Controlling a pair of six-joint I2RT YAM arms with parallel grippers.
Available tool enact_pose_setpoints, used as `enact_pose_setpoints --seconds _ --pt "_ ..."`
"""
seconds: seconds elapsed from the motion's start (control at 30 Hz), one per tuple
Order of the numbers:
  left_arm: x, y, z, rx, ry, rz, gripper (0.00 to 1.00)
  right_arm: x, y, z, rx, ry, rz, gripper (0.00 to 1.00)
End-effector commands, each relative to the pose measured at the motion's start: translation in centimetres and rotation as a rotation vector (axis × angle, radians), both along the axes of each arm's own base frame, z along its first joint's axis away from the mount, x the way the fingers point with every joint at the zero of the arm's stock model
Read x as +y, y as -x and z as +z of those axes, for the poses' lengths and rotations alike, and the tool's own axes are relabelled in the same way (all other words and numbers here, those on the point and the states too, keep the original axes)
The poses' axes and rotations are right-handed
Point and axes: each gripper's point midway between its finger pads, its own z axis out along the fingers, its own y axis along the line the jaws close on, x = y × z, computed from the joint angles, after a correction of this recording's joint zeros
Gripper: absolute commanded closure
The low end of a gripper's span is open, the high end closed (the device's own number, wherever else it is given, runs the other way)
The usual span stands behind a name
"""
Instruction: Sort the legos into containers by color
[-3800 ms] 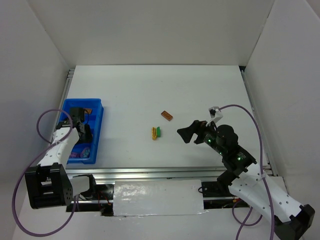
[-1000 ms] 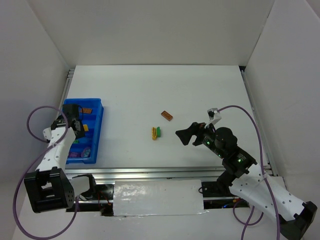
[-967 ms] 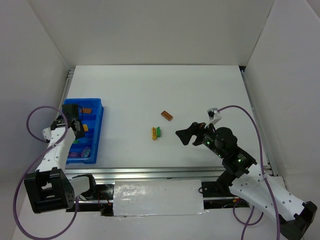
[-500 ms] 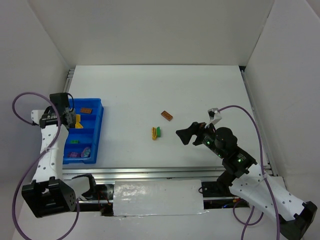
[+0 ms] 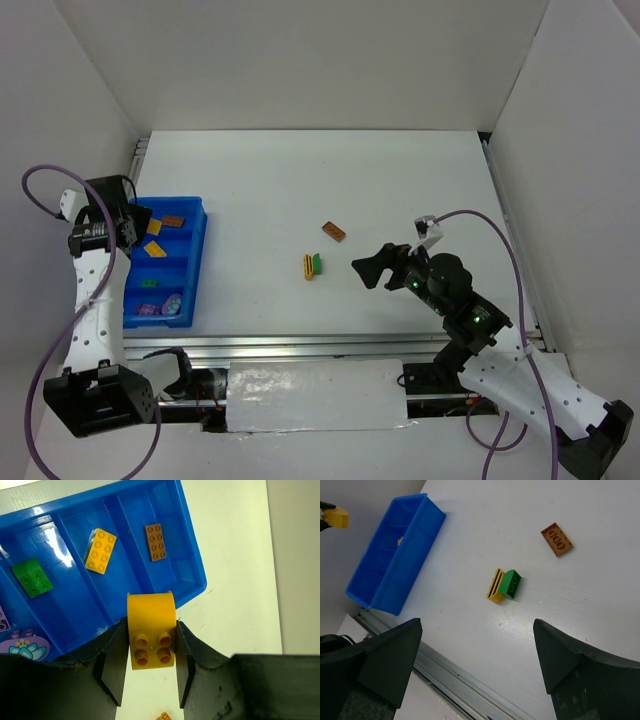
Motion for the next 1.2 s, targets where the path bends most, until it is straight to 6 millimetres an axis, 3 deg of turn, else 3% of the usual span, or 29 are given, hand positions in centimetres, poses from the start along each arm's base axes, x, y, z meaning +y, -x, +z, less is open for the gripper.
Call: enact_pose_setpoints --seconds 0.0,0.63,0.9,1.03,1.17 --pt "-0.1 -1.3 1.3 -0.047 -0.023 -0.062 1.00 0.0 -0.4 0.7 -0.031 0.003 -0.010 0.01" --pt "-0.2 -1.8 1.2 -0.040 -0.041 -0.092 1.00 0.1 -0.2 0.8 -0.036 -0.004 0.000 0.00" --pt "0.0 -3.3 -2.1 0.024 -0.015 -0.109 1.00 0.4 -0.4 0.5 -0.025 0.003 0.007 0.00" --pt "0.7 -3.0 -5.6 0.063 0.029 -0.008 1.00 0.3 -0.4 0.4 -0.021 0.008 0.002 0.00" --pt "0.8 -4.0 -7.4 0.028 0.042 0.005 1.00 0.3 -0.4 0.3 -0.021 0.008 0.002 0.00"
